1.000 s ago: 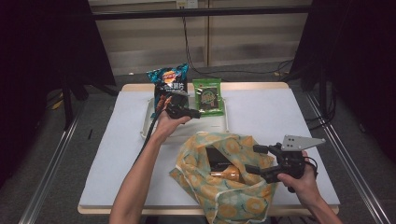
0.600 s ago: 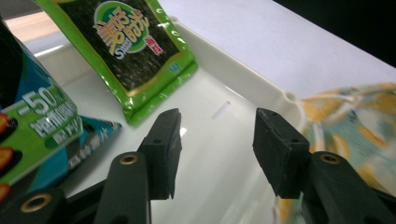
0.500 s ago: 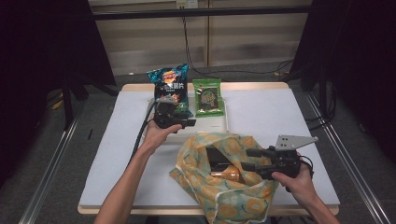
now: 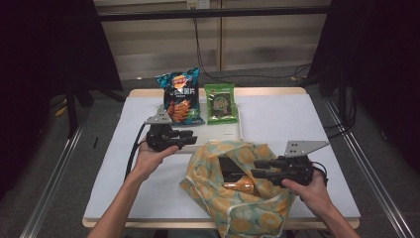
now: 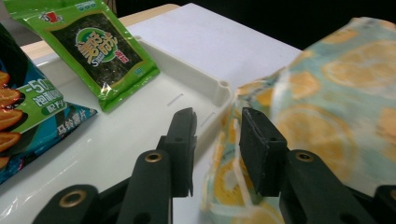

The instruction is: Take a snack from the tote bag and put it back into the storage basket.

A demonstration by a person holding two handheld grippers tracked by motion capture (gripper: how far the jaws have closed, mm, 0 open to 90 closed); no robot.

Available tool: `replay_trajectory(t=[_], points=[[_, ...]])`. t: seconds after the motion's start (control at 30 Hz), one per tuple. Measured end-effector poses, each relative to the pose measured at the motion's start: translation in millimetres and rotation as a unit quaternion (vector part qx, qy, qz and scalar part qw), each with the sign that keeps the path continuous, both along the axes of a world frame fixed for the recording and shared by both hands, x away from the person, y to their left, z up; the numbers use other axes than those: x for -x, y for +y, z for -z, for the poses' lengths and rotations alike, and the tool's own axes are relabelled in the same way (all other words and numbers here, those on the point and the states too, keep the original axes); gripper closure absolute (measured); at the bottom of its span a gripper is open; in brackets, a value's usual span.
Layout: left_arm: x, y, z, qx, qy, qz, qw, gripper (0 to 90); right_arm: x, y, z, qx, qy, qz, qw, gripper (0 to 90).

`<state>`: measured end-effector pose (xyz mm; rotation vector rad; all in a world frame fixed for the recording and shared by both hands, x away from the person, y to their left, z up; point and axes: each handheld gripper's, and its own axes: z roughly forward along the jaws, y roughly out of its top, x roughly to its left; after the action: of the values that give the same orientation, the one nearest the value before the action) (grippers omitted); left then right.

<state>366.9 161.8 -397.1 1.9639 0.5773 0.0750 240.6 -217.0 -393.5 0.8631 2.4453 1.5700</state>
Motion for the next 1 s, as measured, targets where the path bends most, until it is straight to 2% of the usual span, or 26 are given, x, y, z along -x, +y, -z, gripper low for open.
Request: replay_trajectory(t=[0.03,0.17,0.2,0.3,0.37,0.4,0.5,0.57,0.63,0.7,0.77,1.0], points=[[3.5,2.0,-0.8,0.008,0.004,0.004,1.0000,66.6,0.1,1.9,0.0,0.006,-0.001,-0.001,1.0000,68.1],[20.0,4.8,-5.6,0.002,-0.004,0.014,0.9999,66.9,-1.0,7.9,0.1,0.017,0.001,-0.010,0.9998,68.4],[26.3,5.6,-7.0,0.010,0.000,0.018,0.9998,66.8,-1.7,9.3,0.2,0.015,0.002,-0.014,0.9998,68.2],[41.9,6.7,-11.0,0.006,-0.006,0.023,0.9997,64.6,-2.8,14.2,-4.6,0.021,0.003,-0.019,0.9996,66.6],[52.1,6.4,-12.4,0.014,-0.002,0.027,0.9995,62.7,-3.9,17.7,-8.7,0.027,0.003,-0.024,0.9993,64.6],[56.3,5.6,-12.4,0.018,0.005,0.039,0.9991,61.7,-5.0,19.5,-10.3,0.028,0.002,-0.028,0.9992,64.4],[70.9,-1.0,-10.6,0.018,0.002,0.055,0.9983,61.3,-8.8,28.1,-10.8,0.034,0.008,-0.040,0.9986,64.4],[79.1,-6.1,-7.4,0.015,-0.002,0.073,0.9972,62.9,-13.5,36.3,-5.7,0.050,0.015,-0.048,0.9975,64.6],[85.9,-11.1,-2.4,0.019,0.002,0.085,0.9962,64.2,-17.3,44.0,0.4,0.064,0.025,-0.056,0.9961,64.6],[90.8,-16.4,1.4,0.007,0.003,0.096,0.9954,64.0,-21.1,50.2,5.4,0.071,0.031,-0.062,0.9950,64.5],[91.7,-20.3,5.4,0.010,0.012,0.105,0.9943,62.6,-25.3,54.8,10.2,0.078,0.038,-0.067,0.9940,64.5],[91.2,-27.2,26.3,-0.018,0.032,0.107,0.9936,62.4,-34.8,64.3,28.9,0.111,0.053,-0.070,0.9899,59.4]])
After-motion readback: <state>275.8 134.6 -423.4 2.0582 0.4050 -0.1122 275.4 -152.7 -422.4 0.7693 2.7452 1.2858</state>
